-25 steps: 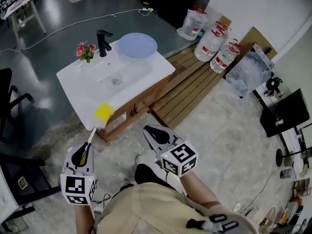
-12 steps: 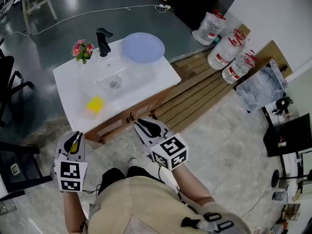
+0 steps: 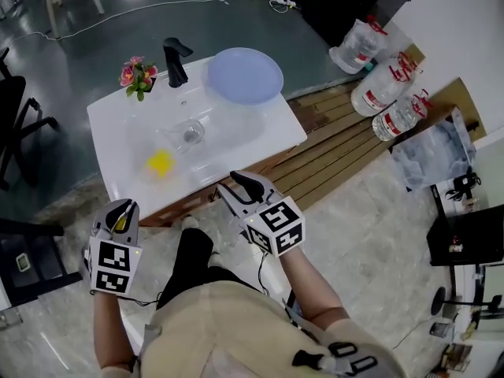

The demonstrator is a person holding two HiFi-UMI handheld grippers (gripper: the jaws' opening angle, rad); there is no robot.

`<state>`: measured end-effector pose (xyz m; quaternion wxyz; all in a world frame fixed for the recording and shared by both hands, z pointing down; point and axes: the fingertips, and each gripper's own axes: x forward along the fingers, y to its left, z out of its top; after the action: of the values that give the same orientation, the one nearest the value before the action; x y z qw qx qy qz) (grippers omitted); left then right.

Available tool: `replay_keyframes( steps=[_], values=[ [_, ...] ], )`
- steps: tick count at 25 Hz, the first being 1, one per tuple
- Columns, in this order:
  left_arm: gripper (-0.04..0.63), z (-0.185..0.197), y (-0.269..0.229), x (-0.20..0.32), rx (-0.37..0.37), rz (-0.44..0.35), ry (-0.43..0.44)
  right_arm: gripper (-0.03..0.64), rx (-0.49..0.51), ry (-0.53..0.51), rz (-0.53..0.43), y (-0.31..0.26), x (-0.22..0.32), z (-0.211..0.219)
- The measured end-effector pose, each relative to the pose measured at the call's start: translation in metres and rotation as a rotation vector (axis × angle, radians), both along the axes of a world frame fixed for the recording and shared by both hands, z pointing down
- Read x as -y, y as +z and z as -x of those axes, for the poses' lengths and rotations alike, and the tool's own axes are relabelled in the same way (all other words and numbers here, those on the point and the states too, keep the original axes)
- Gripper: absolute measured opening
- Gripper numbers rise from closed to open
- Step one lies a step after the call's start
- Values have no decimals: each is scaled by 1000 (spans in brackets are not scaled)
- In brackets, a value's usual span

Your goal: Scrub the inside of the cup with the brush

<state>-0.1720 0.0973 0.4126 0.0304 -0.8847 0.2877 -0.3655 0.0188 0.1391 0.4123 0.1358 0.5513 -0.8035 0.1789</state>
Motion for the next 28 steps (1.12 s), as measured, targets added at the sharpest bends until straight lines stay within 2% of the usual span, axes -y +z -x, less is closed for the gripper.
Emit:
replay_keyframes(
  steps=[9,16,23,28],
  values=[
    [43,-22,22,56,21,99,45,150,-104,-73,54,5,77,-9],
    [43,-22,44,79,27,197,45,152,-112,-110,87,12,139,-5],
    [43,-25,58,95,18,261,47,172,-139,-150,201,49,180,-4],
    [43,-28,63,103,9,289,71,216,-191,-197,274,73,192,-3]
  ],
)
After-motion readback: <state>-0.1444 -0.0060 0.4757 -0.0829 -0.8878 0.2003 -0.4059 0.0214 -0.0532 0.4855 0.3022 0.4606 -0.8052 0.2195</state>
